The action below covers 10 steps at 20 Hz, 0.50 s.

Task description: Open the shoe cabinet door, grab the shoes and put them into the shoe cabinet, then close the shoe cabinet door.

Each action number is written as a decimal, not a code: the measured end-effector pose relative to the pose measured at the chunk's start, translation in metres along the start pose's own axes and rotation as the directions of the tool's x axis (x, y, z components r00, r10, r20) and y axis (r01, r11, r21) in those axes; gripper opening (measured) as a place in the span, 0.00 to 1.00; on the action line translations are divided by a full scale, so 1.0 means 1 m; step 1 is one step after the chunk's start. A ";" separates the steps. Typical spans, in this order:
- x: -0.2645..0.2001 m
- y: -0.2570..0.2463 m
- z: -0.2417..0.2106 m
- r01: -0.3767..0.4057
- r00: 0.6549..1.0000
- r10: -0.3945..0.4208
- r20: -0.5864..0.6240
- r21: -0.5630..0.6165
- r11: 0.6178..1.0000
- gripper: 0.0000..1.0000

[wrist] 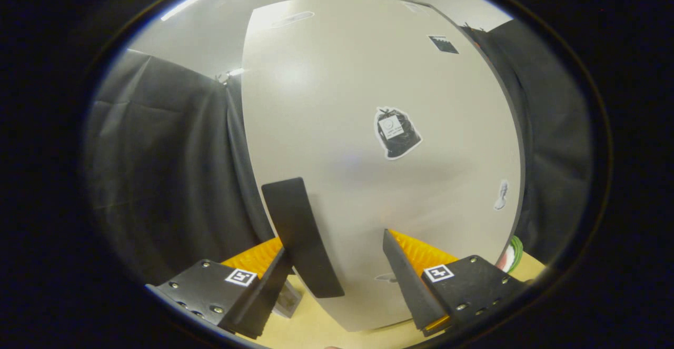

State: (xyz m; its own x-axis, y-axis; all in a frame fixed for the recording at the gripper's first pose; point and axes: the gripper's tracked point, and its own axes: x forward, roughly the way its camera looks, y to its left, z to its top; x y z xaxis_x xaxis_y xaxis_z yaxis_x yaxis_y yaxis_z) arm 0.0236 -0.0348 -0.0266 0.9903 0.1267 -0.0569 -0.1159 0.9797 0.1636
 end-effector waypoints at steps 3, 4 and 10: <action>0.008 0.002 -0.001 0.010 1.000 -0.010 0.005 -0.002 1.000 0.99; 0.010 0.002 0.000 0.015 1.000 -0.014 0.009 -0.002 1.000 0.99; 0.019 0.003 0.000 0.052 0.998 -0.052 0.024 -0.010 0.999 0.99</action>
State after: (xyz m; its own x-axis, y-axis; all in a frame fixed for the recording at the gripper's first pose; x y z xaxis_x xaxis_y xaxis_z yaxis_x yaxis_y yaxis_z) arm 0.0424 -0.0293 -0.0272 0.9965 0.0720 -0.0422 -0.0649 0.9865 0.1503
